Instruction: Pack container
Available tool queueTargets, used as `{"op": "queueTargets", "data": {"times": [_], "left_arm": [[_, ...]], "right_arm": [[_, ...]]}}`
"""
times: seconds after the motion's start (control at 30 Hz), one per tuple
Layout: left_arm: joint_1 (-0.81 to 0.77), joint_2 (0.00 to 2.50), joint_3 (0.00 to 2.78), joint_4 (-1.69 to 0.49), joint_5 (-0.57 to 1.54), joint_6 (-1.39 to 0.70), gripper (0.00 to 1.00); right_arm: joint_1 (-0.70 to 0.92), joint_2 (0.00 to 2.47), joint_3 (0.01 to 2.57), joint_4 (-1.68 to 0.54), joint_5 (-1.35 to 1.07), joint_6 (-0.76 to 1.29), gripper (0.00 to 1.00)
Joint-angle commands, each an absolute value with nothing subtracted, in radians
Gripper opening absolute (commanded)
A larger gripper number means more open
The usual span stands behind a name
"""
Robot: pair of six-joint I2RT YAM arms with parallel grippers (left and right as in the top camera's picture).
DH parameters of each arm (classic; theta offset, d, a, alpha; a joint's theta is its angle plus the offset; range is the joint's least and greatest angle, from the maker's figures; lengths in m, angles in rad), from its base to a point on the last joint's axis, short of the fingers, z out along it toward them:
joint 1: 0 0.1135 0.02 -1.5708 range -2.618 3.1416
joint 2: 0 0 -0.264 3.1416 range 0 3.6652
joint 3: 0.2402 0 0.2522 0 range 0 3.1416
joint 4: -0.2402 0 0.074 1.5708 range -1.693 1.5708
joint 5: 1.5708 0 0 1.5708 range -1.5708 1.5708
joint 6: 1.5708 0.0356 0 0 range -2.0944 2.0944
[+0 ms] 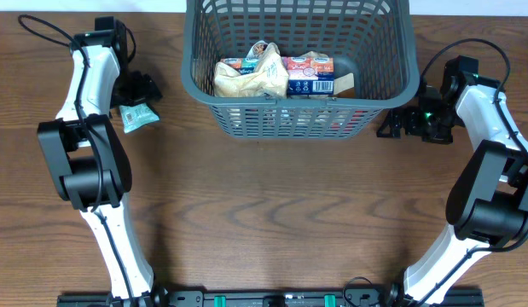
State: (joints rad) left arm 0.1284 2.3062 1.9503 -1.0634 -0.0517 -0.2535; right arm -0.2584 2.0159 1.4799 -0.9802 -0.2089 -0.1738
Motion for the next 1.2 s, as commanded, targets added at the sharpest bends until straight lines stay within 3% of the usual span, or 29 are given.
{"op": "queueTargets", "data": {"times": [0.0,0.27,1.17], "left_arm": [[0.13,2.331,1.942,-1.057,-0.047,-0.214,0.99],[0.13,2.333,1.942,-1.038,-0.033,-0.131,0.99],[0.13,2.334,1.837,-0.961,-0.033,-0.131,0.99]], "right_arm": [[-0.249,2.02,1.478,-0.986,-0.216,-0.189,0.99],[-0.249,2.019,1.478,-0.988,-0.214,-0.189,0.99],[-0.249,2.02,1.478,-0.989,-0.214,-0.188,0.99]]}}
